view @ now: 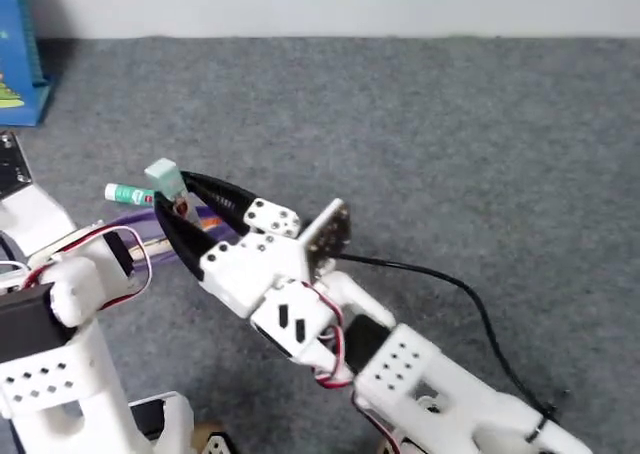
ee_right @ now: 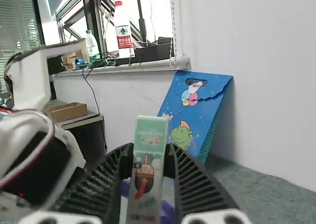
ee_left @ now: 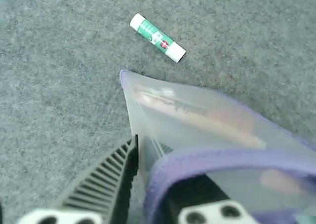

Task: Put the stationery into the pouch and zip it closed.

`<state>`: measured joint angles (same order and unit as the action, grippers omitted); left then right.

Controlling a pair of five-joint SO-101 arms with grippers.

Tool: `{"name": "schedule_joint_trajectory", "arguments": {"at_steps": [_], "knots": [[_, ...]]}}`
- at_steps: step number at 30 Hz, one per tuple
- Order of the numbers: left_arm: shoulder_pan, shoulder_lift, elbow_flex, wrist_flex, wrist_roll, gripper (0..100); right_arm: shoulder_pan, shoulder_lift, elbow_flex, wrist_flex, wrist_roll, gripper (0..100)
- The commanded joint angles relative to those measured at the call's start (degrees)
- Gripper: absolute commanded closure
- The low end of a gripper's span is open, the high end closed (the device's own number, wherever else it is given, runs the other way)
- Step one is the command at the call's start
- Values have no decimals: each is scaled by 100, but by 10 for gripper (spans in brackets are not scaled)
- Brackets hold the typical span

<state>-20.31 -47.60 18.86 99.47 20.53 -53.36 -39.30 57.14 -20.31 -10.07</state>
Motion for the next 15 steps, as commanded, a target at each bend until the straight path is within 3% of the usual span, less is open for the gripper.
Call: {"name": "schedule_joint_trajectory", "arguments": {"at_steps": [1, 6, 12, 15], "knots": [[26, -18, -84, 97, 53, 990, -31, 242, 132, -567, 62, 991], [26, -18, -84, 97, 53, 990, -40, 242, 589, -884, 527, 978], [26, -18, -75, 97, 53, 990, -66, -13, 686, -602, 633, 801], [26, -18, -75, 97, 53, 990, -66, -312, 677, -286, 633, 796]]}}
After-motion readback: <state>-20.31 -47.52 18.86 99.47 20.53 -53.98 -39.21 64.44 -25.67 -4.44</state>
